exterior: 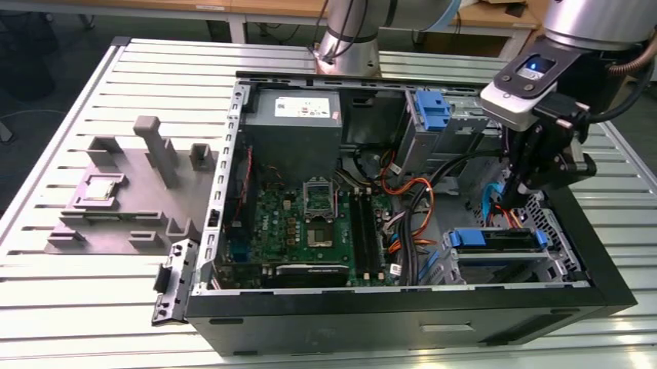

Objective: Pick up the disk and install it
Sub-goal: 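Insert the second disk wire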

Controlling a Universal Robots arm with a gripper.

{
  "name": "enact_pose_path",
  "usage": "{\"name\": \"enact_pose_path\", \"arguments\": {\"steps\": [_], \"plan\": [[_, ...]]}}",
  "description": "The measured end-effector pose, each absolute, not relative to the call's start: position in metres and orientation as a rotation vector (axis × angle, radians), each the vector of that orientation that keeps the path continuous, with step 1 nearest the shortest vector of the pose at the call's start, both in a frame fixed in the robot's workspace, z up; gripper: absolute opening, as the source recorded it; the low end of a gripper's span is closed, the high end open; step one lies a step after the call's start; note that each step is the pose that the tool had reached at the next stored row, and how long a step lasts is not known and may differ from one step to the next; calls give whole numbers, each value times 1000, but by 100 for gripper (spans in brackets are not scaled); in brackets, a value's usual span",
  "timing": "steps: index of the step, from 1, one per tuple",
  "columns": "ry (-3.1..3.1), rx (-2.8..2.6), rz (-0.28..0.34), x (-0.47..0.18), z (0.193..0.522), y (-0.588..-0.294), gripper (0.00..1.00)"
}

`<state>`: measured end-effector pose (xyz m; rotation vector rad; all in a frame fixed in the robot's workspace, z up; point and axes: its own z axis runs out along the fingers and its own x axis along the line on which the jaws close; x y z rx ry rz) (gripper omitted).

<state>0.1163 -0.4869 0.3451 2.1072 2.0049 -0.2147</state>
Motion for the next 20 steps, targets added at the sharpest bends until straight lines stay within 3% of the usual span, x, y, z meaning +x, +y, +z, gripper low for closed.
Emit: {"name": "enact_pose_path", "arguments": {"steps": [12,20], "plan": [[2030,2144,-110,108,343,-495,16],[2028,2146,-82,105,343,-509,16]]}}
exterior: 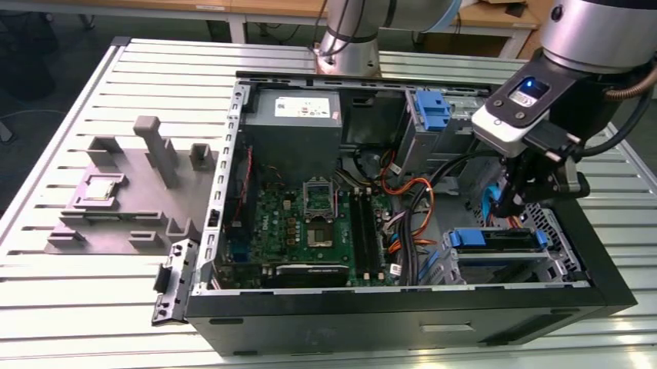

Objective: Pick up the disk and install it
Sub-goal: 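Insert the second disk wire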

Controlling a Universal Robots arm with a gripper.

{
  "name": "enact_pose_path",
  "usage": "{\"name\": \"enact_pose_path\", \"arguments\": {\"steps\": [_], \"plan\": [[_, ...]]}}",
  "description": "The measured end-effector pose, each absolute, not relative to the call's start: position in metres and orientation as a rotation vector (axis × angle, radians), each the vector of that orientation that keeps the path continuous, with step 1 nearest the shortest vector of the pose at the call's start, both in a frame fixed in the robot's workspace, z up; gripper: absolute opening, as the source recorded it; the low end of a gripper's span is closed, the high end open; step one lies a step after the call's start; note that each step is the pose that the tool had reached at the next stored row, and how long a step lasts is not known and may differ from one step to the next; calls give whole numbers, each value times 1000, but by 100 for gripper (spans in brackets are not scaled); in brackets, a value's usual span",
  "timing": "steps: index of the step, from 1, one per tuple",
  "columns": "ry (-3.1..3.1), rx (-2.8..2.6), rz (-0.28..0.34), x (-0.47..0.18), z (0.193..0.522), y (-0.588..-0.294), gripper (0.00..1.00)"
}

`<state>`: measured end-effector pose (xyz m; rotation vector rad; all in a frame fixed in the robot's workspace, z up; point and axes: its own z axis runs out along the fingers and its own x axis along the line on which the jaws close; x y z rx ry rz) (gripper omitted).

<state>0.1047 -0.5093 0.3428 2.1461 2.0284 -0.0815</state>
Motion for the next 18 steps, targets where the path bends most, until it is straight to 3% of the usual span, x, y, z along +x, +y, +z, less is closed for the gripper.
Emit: {"name": "enact_pose_path", "arguments": {"steps": [18], "plan": [[2033,2158,-2,97,341,-528,16]]}}
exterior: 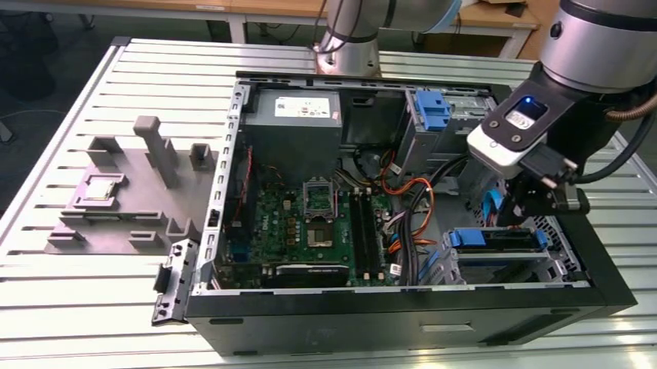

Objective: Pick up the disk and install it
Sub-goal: 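Insert the second disk wire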

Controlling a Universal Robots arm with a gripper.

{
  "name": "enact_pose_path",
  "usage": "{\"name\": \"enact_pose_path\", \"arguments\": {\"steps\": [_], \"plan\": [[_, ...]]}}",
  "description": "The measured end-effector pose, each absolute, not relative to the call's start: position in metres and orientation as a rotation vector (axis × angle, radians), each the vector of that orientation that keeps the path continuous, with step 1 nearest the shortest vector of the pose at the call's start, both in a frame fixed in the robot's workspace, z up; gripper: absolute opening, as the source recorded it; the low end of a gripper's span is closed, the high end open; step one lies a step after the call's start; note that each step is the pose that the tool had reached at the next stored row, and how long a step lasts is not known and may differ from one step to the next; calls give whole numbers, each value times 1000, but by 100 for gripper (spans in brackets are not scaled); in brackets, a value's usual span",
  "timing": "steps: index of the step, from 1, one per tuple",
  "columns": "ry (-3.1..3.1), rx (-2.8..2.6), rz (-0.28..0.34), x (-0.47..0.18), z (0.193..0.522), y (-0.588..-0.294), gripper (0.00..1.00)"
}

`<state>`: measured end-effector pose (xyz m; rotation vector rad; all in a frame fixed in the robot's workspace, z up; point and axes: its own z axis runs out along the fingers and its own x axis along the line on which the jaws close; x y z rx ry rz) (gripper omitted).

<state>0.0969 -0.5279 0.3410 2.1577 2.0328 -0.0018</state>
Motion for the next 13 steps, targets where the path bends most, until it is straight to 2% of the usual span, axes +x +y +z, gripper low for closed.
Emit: {"name": "enact_pose_path", "arguments": {"steps": [13], "plan": [[2049,2183,57,96,341,-543,16]]}}
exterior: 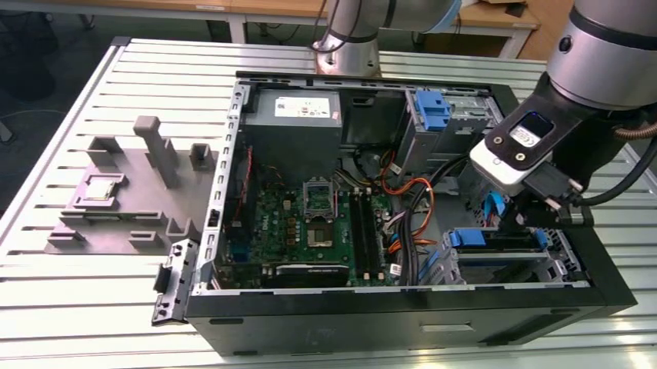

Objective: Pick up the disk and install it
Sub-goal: 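Insert the second disk wire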

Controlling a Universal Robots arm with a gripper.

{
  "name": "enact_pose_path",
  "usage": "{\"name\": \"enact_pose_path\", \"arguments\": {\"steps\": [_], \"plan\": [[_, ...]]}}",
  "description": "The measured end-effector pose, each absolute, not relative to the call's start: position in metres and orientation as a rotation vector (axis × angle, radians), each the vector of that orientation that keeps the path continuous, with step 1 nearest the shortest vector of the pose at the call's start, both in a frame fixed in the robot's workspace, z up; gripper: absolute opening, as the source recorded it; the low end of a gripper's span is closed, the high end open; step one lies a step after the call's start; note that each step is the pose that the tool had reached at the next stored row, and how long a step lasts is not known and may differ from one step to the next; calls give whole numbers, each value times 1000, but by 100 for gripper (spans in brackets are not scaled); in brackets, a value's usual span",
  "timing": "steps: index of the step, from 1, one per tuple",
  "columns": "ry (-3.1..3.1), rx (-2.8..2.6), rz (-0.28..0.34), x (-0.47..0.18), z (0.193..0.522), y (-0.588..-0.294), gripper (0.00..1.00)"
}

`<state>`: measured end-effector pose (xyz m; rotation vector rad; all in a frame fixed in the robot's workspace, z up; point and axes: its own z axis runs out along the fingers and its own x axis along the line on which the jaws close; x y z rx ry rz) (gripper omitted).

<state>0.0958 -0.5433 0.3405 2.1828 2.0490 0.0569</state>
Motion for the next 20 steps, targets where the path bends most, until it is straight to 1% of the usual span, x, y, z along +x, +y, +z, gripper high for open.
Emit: {"name": "enact_pose_path", "arguments": {"steps": [5,20], "plan": [[2058,2197,85,96,340,-550,16],[2064,2194,88,96,336,-551,16]]}}
